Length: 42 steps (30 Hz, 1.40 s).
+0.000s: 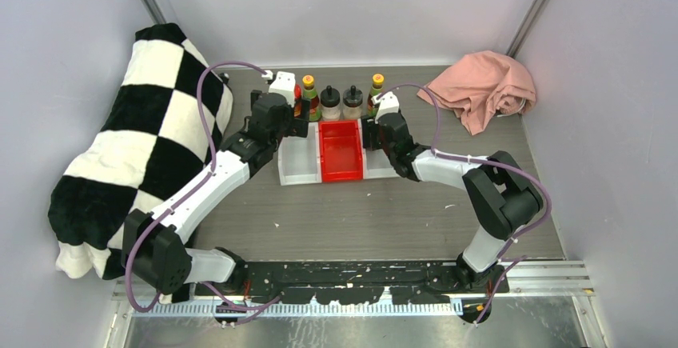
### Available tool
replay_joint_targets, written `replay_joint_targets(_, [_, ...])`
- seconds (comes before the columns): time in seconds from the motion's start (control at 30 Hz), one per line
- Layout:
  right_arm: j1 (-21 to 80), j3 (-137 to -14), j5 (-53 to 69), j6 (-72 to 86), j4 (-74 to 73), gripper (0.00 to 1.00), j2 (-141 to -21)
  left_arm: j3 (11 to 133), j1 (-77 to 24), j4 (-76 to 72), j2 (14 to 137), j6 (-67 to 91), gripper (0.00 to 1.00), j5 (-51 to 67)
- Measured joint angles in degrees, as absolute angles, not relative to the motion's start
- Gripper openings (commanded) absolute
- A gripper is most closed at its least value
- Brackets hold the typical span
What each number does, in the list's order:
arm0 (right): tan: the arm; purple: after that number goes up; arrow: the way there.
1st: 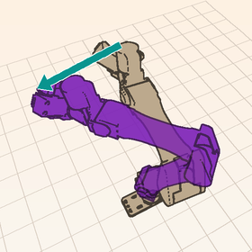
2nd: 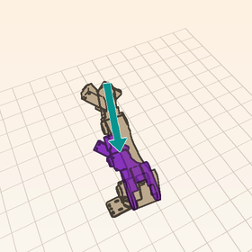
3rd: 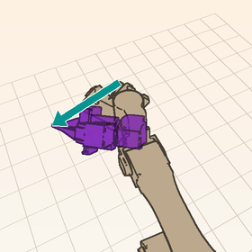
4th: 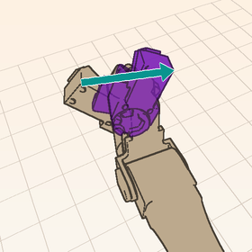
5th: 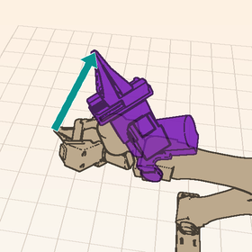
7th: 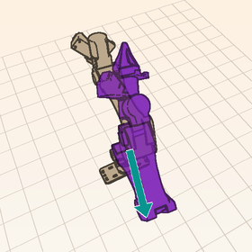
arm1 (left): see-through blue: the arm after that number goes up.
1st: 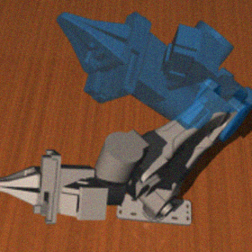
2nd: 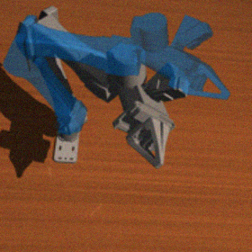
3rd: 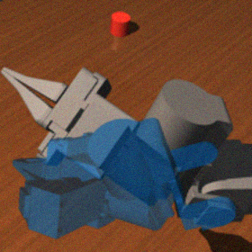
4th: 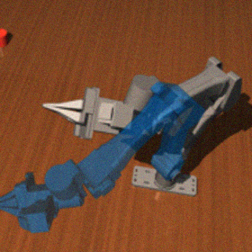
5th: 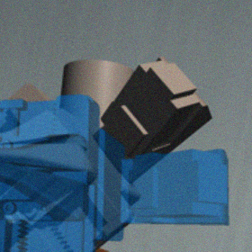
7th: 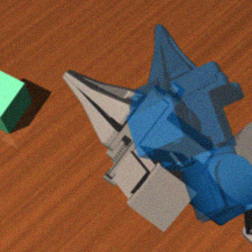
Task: Organize the condiment bottles
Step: Place the bottle in the storage box.
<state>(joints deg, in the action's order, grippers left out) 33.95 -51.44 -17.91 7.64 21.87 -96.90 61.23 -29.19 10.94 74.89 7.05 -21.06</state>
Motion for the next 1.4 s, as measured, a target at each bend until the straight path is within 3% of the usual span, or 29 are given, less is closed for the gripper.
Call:
replay_joint_targets(0.1, [34.0,-51.1,-18.0,7.6,22.4,0.69,-96.9,61.2,-29.2,11.0,74.9,7.0,0.97,-21.1])
replay_joint_targets(0.27, [34.0,-51.1,-18.7,7.7,23.0,0.88,-96.9,61.2,-29.2,11.0,74.9,7.1,0.97,-21.1])
replay_joint_targets(0.83, [34.0,-51.0,-20.5,7.7,23.5,0.88,-94.0,61.2,-29.2,11.0,74.9,8.4,0.98,-22.7])
replay_joint_targets(1.4, [33.3,-51.5,-32.9,7.9,18.7,0.82,-91.6,65.0,-26.9,13.0,80.6,13.5,0.98,-22.3])
